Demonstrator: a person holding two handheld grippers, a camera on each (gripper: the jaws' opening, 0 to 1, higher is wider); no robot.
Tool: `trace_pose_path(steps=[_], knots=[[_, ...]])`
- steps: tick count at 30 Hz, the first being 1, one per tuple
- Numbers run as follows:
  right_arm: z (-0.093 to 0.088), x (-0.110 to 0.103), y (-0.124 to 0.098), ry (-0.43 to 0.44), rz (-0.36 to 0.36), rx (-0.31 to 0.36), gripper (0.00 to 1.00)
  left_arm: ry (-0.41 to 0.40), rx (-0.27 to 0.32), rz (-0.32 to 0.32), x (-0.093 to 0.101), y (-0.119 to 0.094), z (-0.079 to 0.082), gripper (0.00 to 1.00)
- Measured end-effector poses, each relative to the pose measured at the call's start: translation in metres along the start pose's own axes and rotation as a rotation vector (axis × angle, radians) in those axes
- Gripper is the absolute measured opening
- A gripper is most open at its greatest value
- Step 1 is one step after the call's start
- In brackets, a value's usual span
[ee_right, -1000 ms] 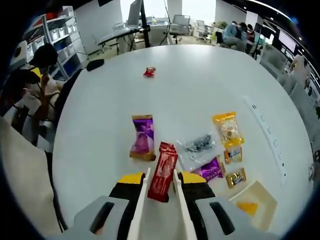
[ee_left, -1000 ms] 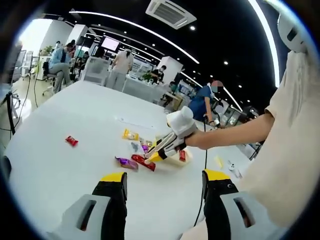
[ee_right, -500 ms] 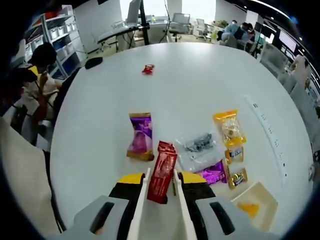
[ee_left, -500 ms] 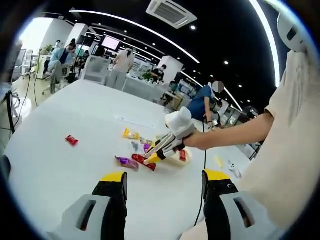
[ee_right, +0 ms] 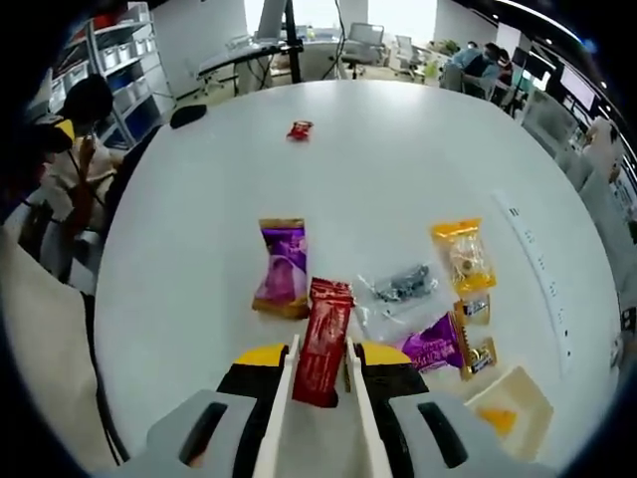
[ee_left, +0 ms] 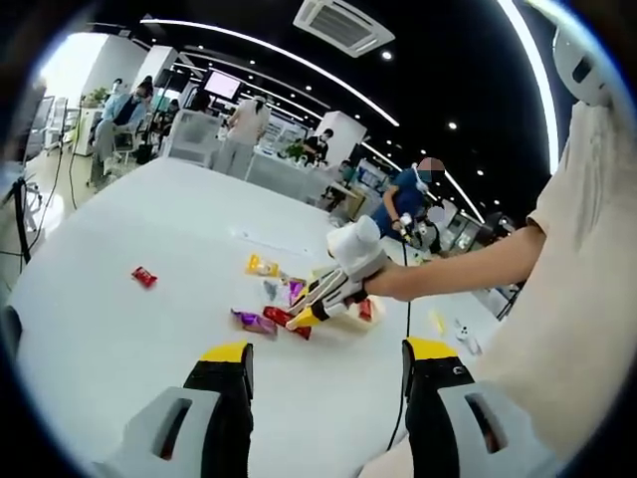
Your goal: Place the target food into the container with the food tongs after gripping and lifting it, then release it inside without dropping or visibly crushing the food.
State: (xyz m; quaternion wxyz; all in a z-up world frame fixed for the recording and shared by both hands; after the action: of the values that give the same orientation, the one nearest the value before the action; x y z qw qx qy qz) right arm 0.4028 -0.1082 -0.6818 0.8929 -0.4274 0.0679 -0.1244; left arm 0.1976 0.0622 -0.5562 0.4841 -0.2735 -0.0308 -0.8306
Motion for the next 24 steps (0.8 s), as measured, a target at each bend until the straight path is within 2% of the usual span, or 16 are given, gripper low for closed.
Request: trace_pose_path(steps=[24], knots=[[-0.0021,0.0018,0.0014,-0.013,-0.008,0.0,0.24,-0.003,0.0,-0.005,0.0012,0.0022,-0.0009,0.6]])
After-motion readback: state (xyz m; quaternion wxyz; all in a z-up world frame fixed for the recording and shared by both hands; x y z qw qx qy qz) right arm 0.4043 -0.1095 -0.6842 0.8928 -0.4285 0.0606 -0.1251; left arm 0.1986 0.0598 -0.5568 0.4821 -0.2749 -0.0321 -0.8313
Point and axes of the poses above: the point that each gripper's makers call its tool centre point, and the gripper's own axes: y roughly forward along the fingers, x roughly to its right, z roughly out of its top, the point moved 7 cm from there along -y, roughly backward along the fingers, and after that the axes turned 9 degrees about x, right-handed, at the moved point
